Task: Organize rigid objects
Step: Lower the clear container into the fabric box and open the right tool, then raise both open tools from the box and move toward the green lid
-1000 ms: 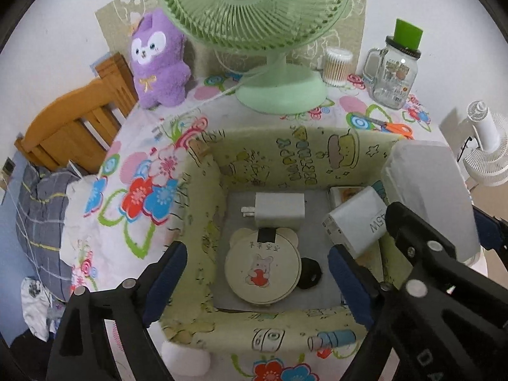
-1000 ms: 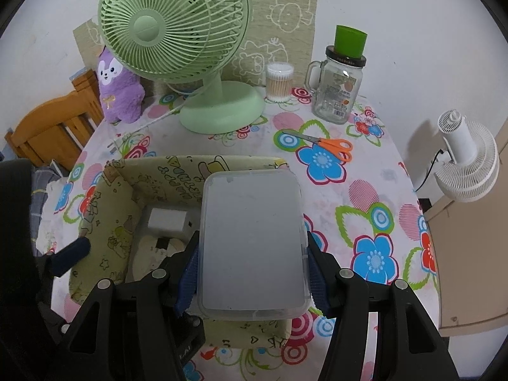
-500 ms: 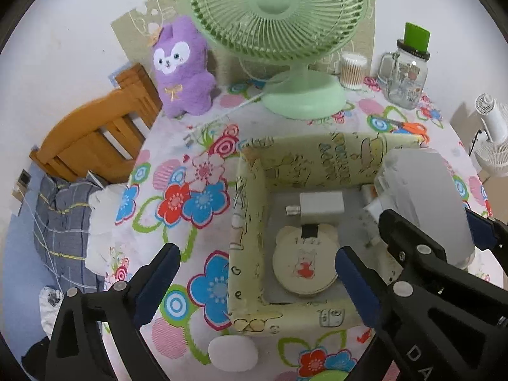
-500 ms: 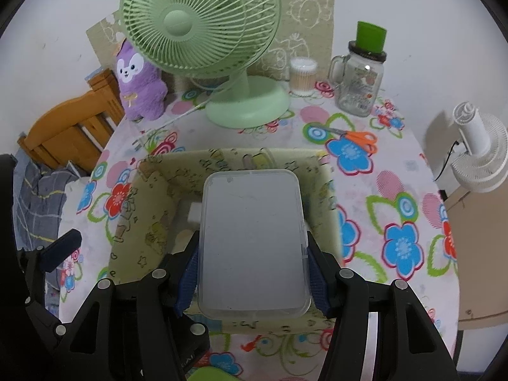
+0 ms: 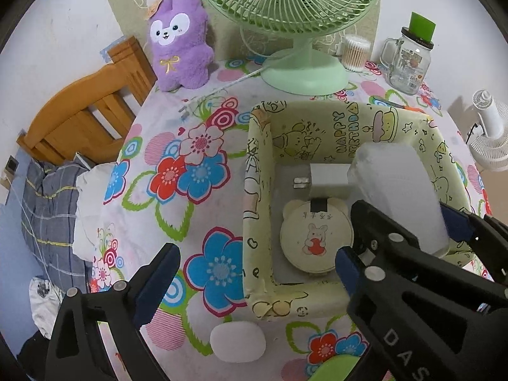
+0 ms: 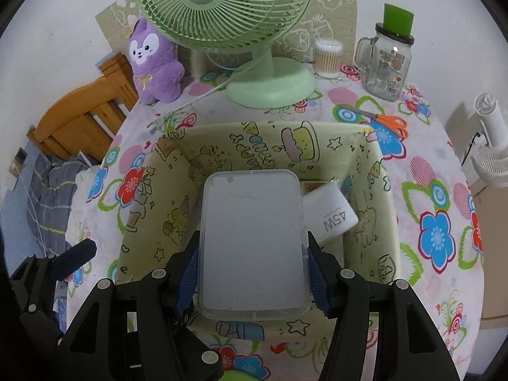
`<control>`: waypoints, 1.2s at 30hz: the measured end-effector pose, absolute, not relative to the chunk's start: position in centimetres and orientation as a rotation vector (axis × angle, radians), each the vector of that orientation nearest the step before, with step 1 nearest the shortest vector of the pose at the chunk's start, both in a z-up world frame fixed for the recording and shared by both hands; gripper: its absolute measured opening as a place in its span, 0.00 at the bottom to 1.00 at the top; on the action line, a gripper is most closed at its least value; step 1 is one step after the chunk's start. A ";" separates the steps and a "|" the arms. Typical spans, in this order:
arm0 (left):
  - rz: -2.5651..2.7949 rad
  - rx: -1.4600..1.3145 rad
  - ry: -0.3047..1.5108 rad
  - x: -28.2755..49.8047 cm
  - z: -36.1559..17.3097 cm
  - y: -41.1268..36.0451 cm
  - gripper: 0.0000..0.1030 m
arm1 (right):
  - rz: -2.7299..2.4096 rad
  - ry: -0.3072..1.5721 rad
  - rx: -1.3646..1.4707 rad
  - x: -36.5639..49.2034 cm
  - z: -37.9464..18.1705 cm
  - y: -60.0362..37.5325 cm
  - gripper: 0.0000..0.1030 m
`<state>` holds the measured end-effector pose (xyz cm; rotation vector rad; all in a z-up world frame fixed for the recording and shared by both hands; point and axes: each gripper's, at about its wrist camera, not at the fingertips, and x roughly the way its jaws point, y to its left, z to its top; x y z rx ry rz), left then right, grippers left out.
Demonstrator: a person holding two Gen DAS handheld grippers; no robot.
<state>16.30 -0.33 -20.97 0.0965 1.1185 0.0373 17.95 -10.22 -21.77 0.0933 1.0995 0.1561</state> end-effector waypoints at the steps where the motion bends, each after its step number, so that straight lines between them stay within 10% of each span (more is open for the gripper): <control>1: 0.034 0.095 1.117 16.2 -20.9 -0.3 0.96 | 0.154 1.095 0.096 17.9 -21.7 -10.3 0.65; 12: -0.005 0.080 1.089 14.7 -19.5 -1.4 0.96 | 0.098 1.040 0.063 15.9 -19.5 -11.6 0.87; 36: -0.049 0.086 1.019 10.3 -16.2 -2.8 0.96 | 0.058 0.970 0.045 10.8 -15.5 -13.3 0.90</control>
